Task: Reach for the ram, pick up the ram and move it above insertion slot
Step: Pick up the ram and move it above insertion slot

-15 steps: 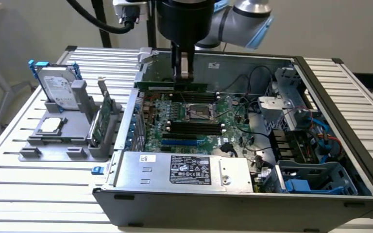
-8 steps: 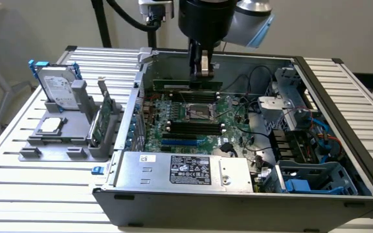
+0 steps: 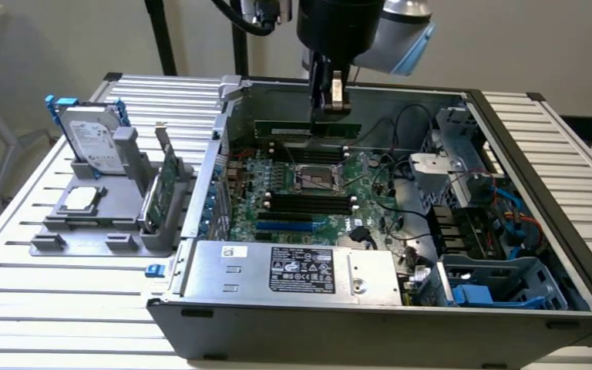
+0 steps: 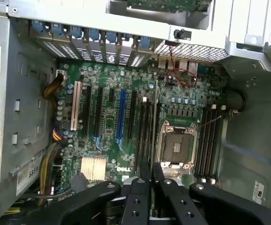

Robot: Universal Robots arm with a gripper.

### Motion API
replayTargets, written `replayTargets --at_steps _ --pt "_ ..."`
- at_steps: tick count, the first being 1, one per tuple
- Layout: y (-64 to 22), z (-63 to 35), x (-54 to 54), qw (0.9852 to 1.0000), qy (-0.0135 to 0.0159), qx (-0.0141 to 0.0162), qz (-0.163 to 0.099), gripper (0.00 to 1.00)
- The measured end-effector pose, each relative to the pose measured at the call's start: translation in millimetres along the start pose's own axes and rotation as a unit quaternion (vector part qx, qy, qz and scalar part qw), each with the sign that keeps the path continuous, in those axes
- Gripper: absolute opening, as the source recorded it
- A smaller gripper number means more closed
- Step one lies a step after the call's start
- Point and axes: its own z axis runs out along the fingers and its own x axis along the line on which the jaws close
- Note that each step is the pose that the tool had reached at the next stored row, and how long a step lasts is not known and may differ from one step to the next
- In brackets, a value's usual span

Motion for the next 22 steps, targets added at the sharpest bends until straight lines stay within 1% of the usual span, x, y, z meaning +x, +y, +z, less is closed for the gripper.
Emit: replayTargets --at_steps 3,6,8,12,14,18,22 --pt "-3.7 1.7 -8.0 1.0 0.0057 -0.0004 0.0 0.13" --pt "-7.1 3.2 -15.7 1.0 0.0092 -0.0007 0.0 0.13" --pt "-9.0 4.1 -20.4 0.9999 0.0105 -0.0008 0.0 0.13" --pt "-11.5 6.0 -27.4 0.9999 0.0114 -0.0007 0.002 0.13" --pt "-12.3 6.9 -29.7 0.9999 0.0113 -0.0004 0.005 0.13" --pt "-13.4 8.2 -33.5 0.9999 0.0113 0.0005 0.012 0.13" --pt "-13.5 8.2 -33.8 0.9999 0.0113 0.0006 0.013 0.13"
